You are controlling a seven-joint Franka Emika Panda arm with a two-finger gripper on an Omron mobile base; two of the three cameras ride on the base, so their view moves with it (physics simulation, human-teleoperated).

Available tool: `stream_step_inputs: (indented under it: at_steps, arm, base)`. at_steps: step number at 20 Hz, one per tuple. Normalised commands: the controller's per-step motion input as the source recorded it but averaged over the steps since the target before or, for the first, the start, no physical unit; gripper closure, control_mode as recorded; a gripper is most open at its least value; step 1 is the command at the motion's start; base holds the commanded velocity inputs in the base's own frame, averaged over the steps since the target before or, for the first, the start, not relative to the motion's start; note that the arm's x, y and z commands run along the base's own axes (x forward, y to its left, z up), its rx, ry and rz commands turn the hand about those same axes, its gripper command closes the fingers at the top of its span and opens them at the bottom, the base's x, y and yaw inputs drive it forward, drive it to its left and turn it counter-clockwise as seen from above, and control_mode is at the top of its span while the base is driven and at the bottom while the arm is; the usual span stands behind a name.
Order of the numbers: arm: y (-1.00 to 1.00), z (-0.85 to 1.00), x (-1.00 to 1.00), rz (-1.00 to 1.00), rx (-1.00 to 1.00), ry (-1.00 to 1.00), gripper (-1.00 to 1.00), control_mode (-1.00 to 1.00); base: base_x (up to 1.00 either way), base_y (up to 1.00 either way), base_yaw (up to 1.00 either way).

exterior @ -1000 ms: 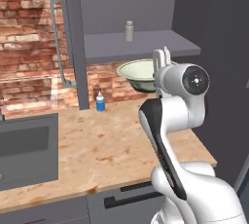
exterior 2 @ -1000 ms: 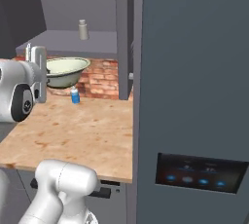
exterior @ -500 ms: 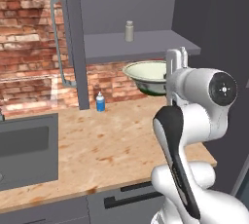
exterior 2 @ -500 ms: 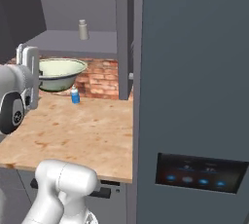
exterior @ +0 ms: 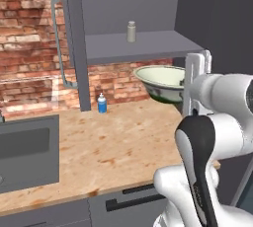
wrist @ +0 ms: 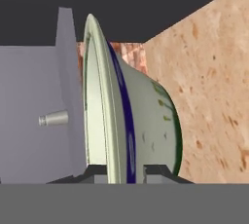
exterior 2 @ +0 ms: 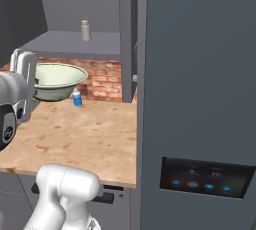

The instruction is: Pick the mug and place it in the sink. Pick the bowl and place it in the open cabinet and then close the cabinet.

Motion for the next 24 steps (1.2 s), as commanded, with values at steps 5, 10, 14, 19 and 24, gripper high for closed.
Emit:
stream_step_inputs:
  at_steps: [5, 10, 14, 19, 24]
  arm:
    - [-0.01, 0.38, 0.00, 0.00, 0.00, -0.04, 1.00, -1.00]
    - [0.00, 0.31, 0.00, 0.00, 0.00, -0.05, 1.00, -1.00]
    - [0.00, 0.27, 0.00, 0.00, 0.00, -0.18, 1.00, -1.00]
    - [0.00, 0.14, 0.05, 0.06, 0.00, -0.15, 1.00, -1.00]
    - [0.00, 0.03, 0.20, 0.11, 0.00, -0.07, 1.00, -1.00]
  base:
    - [0.00, 0.00, 0.00]
    - [0.00, 0.00, 0.00]
    - [0.00, 0.00, 0.00]
    - [0.00, 0.00, 0.00]
    - [0.00, 0.00, 0.00]
